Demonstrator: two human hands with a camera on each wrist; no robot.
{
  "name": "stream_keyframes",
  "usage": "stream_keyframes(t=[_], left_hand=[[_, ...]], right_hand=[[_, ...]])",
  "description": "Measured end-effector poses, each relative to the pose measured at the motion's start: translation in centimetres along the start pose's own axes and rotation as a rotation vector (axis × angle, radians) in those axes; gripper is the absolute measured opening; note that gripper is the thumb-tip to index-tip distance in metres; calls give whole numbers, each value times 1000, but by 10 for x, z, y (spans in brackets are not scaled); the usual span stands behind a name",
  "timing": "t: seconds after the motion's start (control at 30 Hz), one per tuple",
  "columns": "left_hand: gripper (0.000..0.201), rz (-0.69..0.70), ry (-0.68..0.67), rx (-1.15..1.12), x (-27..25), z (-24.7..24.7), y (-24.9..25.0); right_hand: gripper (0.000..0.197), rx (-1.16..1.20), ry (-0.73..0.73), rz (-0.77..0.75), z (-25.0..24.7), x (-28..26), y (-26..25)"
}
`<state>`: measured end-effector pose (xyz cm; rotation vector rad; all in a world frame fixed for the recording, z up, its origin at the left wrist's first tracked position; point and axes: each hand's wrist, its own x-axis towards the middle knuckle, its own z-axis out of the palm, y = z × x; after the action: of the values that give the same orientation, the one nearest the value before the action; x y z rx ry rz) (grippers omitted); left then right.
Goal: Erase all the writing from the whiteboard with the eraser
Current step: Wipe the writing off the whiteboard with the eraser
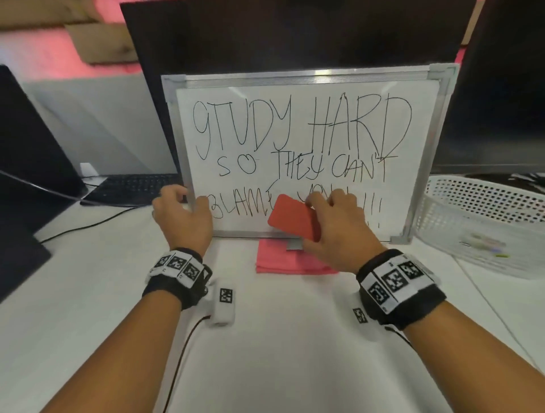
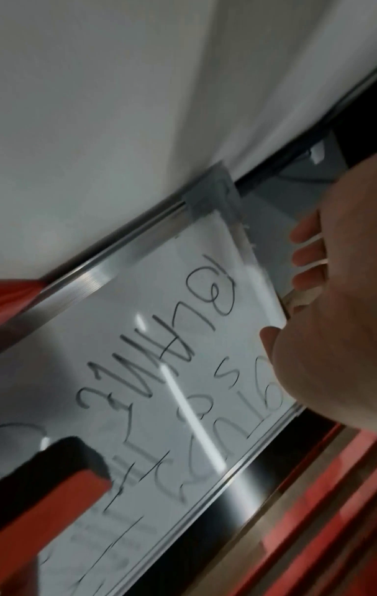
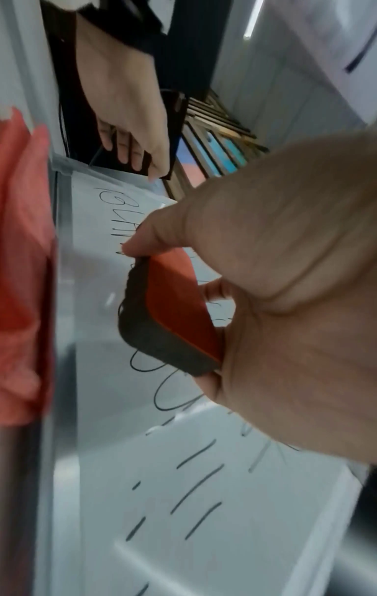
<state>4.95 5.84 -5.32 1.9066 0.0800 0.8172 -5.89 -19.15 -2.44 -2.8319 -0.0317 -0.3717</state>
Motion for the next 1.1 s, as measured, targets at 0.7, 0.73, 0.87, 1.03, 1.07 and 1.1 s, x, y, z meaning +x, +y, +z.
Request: stream_keyframes(t=[0.7,0.73,0.87,1.03,1.07,1.1], left_hand=[[57,-314,-370,-269,15,4,-59],[56,-311,-368,-269,15,5,-62],[53,-300,-362,-290,16,6,-72],[47,-259,-322,-271,14,5,-71],[45,-252,-314,-269,13,5,-70],[44,-248,-311,-265,13,6,-70]], right_hand=[[59,-328,241,-420,47,35,-49],[62,-333,259,-466,51,39,-54],[54,-360,358,-575,72,58,-76],[44,-341,395,-616,86,81,-97],[44,-345,390,-621,87,83,-99],[45,-346,384,-620,87,83,-100]])
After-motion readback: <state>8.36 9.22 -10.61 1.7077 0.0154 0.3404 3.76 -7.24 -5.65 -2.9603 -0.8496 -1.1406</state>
